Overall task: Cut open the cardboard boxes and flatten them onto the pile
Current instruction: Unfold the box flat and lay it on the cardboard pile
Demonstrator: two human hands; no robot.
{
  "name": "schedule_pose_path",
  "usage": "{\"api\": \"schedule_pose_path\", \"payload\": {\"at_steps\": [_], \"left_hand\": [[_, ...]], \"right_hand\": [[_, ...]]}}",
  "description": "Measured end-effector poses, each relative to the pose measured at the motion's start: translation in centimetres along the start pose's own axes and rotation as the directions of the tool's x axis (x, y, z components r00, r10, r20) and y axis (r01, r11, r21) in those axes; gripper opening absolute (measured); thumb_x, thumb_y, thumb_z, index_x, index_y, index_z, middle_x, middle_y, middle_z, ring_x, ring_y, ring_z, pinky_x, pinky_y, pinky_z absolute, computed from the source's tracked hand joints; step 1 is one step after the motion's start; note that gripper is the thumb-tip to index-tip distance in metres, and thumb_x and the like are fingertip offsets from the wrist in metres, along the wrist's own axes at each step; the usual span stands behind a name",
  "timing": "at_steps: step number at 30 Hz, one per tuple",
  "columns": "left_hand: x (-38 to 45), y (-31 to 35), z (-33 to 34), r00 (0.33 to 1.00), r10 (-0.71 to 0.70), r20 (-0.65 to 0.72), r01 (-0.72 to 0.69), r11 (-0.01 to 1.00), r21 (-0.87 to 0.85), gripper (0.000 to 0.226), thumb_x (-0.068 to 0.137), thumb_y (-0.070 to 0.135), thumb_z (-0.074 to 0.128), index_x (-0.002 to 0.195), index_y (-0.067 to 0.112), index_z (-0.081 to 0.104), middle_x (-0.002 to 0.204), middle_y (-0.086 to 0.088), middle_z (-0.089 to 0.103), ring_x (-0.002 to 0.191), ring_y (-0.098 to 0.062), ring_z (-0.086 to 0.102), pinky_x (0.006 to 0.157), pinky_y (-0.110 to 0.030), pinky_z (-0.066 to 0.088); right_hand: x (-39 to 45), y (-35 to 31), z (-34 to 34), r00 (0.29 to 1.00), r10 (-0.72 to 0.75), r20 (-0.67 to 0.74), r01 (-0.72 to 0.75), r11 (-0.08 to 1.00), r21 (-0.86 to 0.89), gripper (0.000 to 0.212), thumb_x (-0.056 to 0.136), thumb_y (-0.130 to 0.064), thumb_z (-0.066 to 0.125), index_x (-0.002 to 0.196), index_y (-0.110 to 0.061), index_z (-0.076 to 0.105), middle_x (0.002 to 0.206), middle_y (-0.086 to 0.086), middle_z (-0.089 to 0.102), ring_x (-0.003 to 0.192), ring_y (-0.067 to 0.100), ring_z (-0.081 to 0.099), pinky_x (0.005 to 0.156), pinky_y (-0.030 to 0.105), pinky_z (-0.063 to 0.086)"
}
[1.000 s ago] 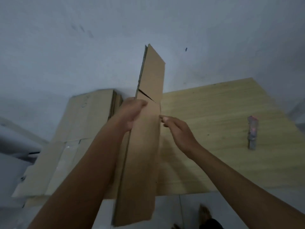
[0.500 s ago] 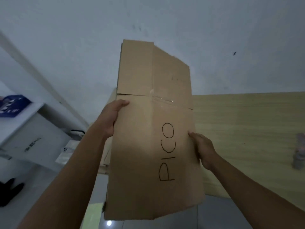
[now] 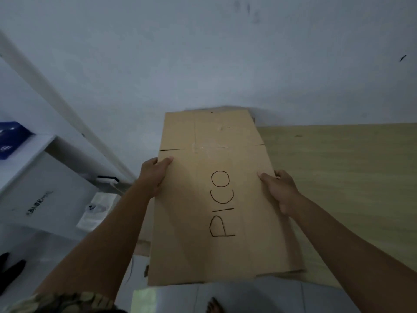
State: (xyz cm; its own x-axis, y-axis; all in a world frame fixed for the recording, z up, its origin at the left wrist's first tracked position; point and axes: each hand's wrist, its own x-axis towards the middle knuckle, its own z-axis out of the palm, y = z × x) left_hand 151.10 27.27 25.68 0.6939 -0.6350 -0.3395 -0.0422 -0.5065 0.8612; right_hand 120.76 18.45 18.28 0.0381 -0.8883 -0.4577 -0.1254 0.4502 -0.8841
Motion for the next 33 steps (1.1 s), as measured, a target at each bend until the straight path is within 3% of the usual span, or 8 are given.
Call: {"api": "schedule_pose_path", "payload": {"at_steps": [3, 6, 14, 17, 20, 25, 29, 33], "left_hand": [[3.8, -1.5, -1.5, 0.997, -0.009, 0.07, 0.004, 0.998, 0.07, 0.035, 0.091, 0.022, 0.075, 0.121, 0.006, 0.068, 0.11, -0.011, 0.069, 0.084, -0.02, 0.065, 0.075, -0.032, 0.051], [7.6, -2.6, -2.3, 0.994, 0.005, 0.113, -0.018, 0.993, 0.115, 0.028, 0.088, 0.015, 0.077, 0.114, 0.012, 0.069, 0.104, -0.009, 0.069, 0.079, -0.016, 0.063, 0.071, -0.03, 0.052], [14.4, -4.3, -1.2, 0.995, 0.04, 0.092, -0.07, 0.937, 0.343, 0.067, 0.083, 0.047, 0.075, 0.139, 0.013, 0.057, 0.134, -0.009, 0.062, 0.122, -0.034, 0.058, 0.105, -0.051, 0.049], [15.4, -4.1, -0.6, 0.989, 0.034, 0.142, -0.08, 0.942, 0.326, 0.077, 0.07, 0.062, 0.071, 0.13, 0.015, 0.062, 0.127, -0.007, 0.065, 0.116, -0.033, 0.06, 0.102, -0.052, 0.051], [15.7, -4.4, 0.5, 0.984, 0.004, 0.179, -0.063, 0.944, 0.323, 0.08, 0.08, 0.053, 0.08, 0.144, 0.012, 0.056, 0.138, -0.013, 0.06, 0.122, -0.032, 0.058, 0.105, -0.047, 0.05], [16.8, -4.8, 0.2, 0.982, -0.082, 0.169, 0.032, 0.96, 0.278, 0.091, 0.075, 0.056, 0.083, 0.151, 0.023, 0.045, 0.15, -0.015, 0.045, 0.129, -0.034, 0.052, 0.102, -0.046, 0.049], [16.7, -5.8, -1.8, 0.835, -0.379, 0.399, 0.311, 0.923, 0.224, 0.077, 0.073, 0.075, 0.07, 0.131, 0.025, 0.055, 0.132, -0.004, 0.059, 0.116, -0.025, 0.057, 0.099, -0.044, 0.046], [16.7, -7.5, -2.2, 0.73, -0.405, 0.55, 0.37, 0.911, 0.181, 0.063, 0.076, 0.075, 0.064, 0.119, 0.028, 0.065, 0.115, 0.0, 0.073, 0.108, -0.02, 0.068, 0.083, -0.038, 0.055]], "right_hand": [[-0.1, 1.2, 4.6, 0.991, 0.047, -0.128, -0.048, 0.999, -0.005, 0.032, 0.086, -0.026, 0.076, 0.11, -0.009, 0.065, 0.104, 0.008, 0.072, 0.082, 0.02, 0.065, 0.061, 0.025, 0.049], [-0.3, 1.7, 8.2, 0.969, 0.073, -0.236, -0.083, 0.996, -0.032, 0.031, 0.084, -0.03, 0.076, 0.106, -0.013, 0.061, 0.103, 0.008, 0.071, 0.091, 0.026, 0.068, 0.078, 0.04, 0.059], [2.6, 0.0, 11.0, 0.942, -0.022, -0.336, -0.135, 0.889, -0.437, 0.052, 0.075, -0.063, 0.066, 0.101, -0.019, 0.063, 0.105, 0.004, 0.067, 0.105, 0.029, 0.064, 0.093, 0.045, 0.051], [4.2, 0.2, 11.5, 0.928, 0.017, -0.372, -0.175, 0.902, -0.396, 0.058, 0.071, -0.065, 0.062, 0.106, -0.019, 0.063, 0.113, 0.007, 0.06, 0.111, 0.031, 0.059, 0.098, 0.048, 0.049], [5.2, 1.0, 11.4, 0.915, 0.083, -0.395, -0.212, 0.932, -0.295, 0.063, 0.075, -0.063, 0.063, 0.117, -0.016, 0.059, 0.122, 0.011, 0.06, 0.11, 0.031, 0.061, 0.095, 0.039, 0.05], [5.7, 0.7, 10.6, 0.941, 0.197, -0.276, -0.241, 0.961, -0.137, 0.053, 0.085, -0.047, 0.073, 0.126, -0.018, 0.059, 0.118, 0.003, 0.066, 0.099, 0.022, 0.063, 0.081, 0.031, 0.048], [7.1, -0.1, 9.4, 0.939, 0.341, -0.042, -0.342, 0.939, -0.017, 0.071, 0.078, -0.074, 0.063, 0.128, -0.024, 0.064, 0.121, 0.001, 0.067, 0.108, 0.023, 0.062, 0.093, 0.037, 0.048], [8.9, 0.6, 8.5, 0.927, 0.371, -0.064, -0.364, 0.927, 0.09, 0.092, 0.067, -0.089, 0.058, 0.133, -0.025, 0.064, 0.13, -0.001, 0.066, 0.119, 0.023, 0.06, 0.114, 0.046, 0.04]]}}
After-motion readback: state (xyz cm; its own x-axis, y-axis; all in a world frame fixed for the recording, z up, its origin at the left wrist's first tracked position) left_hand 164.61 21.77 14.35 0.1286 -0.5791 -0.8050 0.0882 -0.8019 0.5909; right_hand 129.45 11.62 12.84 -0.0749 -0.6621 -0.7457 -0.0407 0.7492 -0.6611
